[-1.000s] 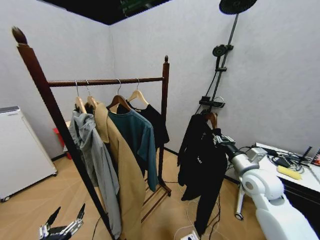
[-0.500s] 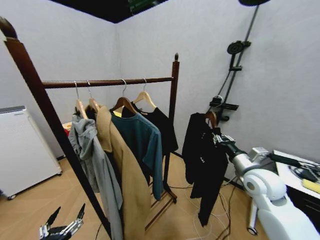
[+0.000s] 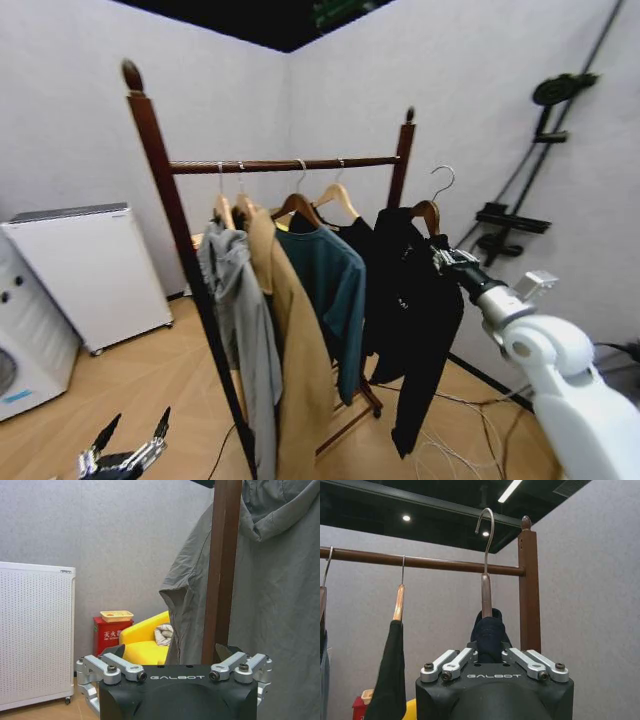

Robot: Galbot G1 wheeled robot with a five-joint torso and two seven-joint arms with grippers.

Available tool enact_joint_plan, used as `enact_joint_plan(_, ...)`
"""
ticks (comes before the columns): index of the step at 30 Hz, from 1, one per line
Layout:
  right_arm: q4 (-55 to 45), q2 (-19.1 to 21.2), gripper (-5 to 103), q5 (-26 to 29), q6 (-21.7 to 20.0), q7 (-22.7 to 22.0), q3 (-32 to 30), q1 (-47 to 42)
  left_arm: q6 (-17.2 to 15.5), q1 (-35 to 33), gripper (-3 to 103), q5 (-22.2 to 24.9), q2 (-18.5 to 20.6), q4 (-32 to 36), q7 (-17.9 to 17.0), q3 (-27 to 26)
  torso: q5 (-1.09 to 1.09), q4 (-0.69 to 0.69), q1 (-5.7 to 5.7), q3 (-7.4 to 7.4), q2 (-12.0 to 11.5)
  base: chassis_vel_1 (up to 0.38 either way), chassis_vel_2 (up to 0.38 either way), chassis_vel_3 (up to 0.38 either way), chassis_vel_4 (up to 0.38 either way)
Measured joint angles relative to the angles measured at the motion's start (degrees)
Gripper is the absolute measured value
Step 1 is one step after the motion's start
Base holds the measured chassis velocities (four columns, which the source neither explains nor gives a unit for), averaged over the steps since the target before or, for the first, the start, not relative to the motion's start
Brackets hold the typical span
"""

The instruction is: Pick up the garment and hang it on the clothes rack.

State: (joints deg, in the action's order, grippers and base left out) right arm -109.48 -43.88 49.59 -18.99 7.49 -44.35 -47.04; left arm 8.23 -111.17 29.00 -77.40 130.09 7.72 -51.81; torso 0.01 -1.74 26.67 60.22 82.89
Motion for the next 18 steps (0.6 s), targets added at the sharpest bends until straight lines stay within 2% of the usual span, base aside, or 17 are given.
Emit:
enact_joint_plan(1, 1.56, 0.97, 15, 0.27, 0.42, 1.61, 0.59, 1.63, 0.0, 0.0, 100, 0.0, 0.0, 0.0, 0.0, 0.0, 0.01, -0.02, 0.0, 0.0, 0.0, 0.0, 0.0, 0.0, 0.0)
enact_joint_plan(5, 3.93, 3.03, 15, 2.87, 0.17, 3.46, 2.57, 5.98, 0.0, 0.0, 100, 0.0, 0.0, 0.0, 0.01, 0.0, 0.0, -0.03, 0.0, 0.0, 0.01, 0.0, 0.0, 0.0, 0.0)
enact_joint_plan(7, 5.66, 4.79, 15, 5.07, -1.22, 5.09, 4.45, 9.55, 0.0, 0.0, 100, 0.0, 0.0, 0.0, 0.01, 0.0, -0.02, -0.01, -0.01, -0.01, 0.01, 0.0, 0.0, 0.0, 0.0)
enact_joint_plan(11, 8.16, 7.15, 15, 5.66, -2.41, 8.42, 7.2, 12.86, 0.0, 0.0, 100, 0.0, 0.0, 0.0, 0.01, 0.0, 0.0, -0.02, 0.0, 0.0, 0.01, 0.0, 0.0, 0.0, 0.0)
enact_joint_plan(18, 11.51, 8.71, 15, 6.55, -3.14, 8.33, 15.15, 19.28, 0.0, 0.0, 100, 0.0, 0.0, 0.0, 0.01, 0.0, 0.01, -0.02, 0.0, 0.0, 0.01, 0.0, 0.0, 0.0, 0.0)
